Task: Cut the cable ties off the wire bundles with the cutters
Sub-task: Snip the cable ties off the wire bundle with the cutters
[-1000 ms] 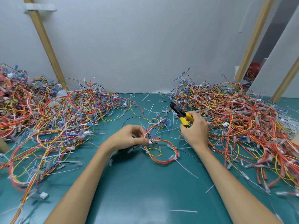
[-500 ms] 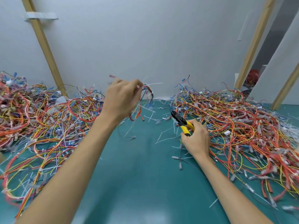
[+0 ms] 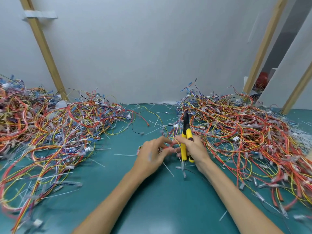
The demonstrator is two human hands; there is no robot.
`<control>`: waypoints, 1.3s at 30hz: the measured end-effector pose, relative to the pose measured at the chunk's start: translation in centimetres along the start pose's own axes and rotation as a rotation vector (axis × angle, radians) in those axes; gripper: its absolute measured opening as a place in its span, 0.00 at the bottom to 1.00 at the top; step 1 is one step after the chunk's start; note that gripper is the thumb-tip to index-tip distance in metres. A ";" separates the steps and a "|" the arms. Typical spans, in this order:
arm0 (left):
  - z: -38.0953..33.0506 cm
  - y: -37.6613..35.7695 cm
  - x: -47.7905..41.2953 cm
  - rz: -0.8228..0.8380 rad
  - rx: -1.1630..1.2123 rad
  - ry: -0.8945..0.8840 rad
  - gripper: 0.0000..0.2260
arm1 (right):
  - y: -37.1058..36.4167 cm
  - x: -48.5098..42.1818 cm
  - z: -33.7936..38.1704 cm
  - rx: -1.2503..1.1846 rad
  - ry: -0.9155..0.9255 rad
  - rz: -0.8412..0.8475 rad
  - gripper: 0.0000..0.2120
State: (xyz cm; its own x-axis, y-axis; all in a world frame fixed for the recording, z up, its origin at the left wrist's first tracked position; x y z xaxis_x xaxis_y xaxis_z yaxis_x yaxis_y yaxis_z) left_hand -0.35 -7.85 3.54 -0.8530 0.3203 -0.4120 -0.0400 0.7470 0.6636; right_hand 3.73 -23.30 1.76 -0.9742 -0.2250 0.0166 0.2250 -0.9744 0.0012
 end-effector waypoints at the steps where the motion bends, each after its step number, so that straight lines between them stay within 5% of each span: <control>1: -0.1 0.0 0.1 0.037 0.076 -0.001 0.08 | -0.1 0.1 0.0 -0.020 -0.003 -0.021 0.05; 9: 0.0 0.9 0.2 0.266 0.535 0.046 0.23 | -0.6 0.3 0.3 -0.345 -0.012 0.104 0.06; 19: 1.8 1.9 0.4 -0.004 0.845 0.337 0.16 | -0.7 0.3 0.6 -1.018 0.002 0.150 0.13; 24: 3.3 2.9 0.3 -0.002 0.247 0.335 0.21 | -0.3 0.3 0.4 -0.996 -0.004 0.110 0.14; 29: 2.3 2.5 0.2 0.047 0.155 0.290 0.28 | 0.0 0.1 0.3 -0.918 0.003 0.082 0.11; 32: 2.0 1.7 0.3 0.141 0.069 0.287 0.20 | 0.2 0.1 0.4 -0.832 0.023 0.022 0.06; 34: 1.7 1.6 0.2 0.193 0.131 0.275 0.16 | 0.6 0.0 0.1 -0.800 0.007 -0.057 0.04; 39: 2.1 1.7 -0.1 0.242 0.605 0.350 0.35 | 0.8 -0.1 -0.1 -0.613 -0.048 -0.006 0.07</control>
State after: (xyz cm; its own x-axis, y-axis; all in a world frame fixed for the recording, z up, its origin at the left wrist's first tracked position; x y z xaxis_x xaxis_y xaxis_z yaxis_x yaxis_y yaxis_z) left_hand 0.72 -5.39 3.43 -0.9216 0.3881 -0.0069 0.3783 0.9020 0.2082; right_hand 3.96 -24.03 1.62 -0.9705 -0.2328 0.0631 0.1555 -0.8040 -0.5739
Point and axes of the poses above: each hand's wrist, its own x-axis away from the middle knuckle, its own y-axis out of the back of the hand, z = x × y, the point moved 5 cm from there along -x, towards the middle knuckle, and after that the axes turned 10 degrees about z, right-handed, at the moved point
